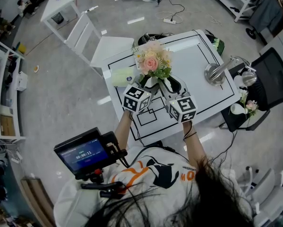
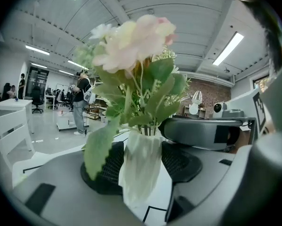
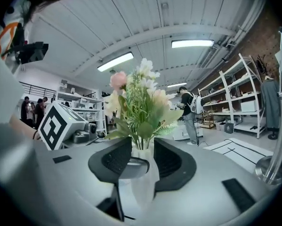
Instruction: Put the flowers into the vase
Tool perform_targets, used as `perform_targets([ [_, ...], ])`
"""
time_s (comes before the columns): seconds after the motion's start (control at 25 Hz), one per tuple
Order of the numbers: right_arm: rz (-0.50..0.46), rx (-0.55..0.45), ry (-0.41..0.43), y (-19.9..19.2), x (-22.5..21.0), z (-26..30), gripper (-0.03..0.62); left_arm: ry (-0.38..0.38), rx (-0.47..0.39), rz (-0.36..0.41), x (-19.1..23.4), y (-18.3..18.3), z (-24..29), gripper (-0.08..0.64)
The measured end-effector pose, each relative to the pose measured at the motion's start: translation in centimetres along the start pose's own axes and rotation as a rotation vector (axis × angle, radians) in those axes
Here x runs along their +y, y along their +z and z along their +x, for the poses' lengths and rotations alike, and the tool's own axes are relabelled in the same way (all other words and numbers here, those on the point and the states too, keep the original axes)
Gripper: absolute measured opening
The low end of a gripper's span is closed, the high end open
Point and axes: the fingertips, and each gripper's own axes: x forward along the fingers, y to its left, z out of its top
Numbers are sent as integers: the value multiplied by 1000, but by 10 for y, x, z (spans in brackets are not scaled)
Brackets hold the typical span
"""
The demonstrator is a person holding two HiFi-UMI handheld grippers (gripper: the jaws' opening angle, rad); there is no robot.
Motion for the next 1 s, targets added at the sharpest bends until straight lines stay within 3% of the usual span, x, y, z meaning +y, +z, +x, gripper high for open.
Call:
perform_targets([
  [0.08,22,6,2,-2,-2,-3,156,3,-2,-2,1,1,0,255],
  [0.4,77,0,-8,-4,-7,-9,160,1,-4,24,1,2,-1,255],
  [0.6,107,-12,-9,-4,-10,-9,160,-14,-36,-8,-1,5,-3,265],
  [1.0,165,-37,-30,0,-14,-27,160,-19,14,-36,-7,-9,-22,299],
])
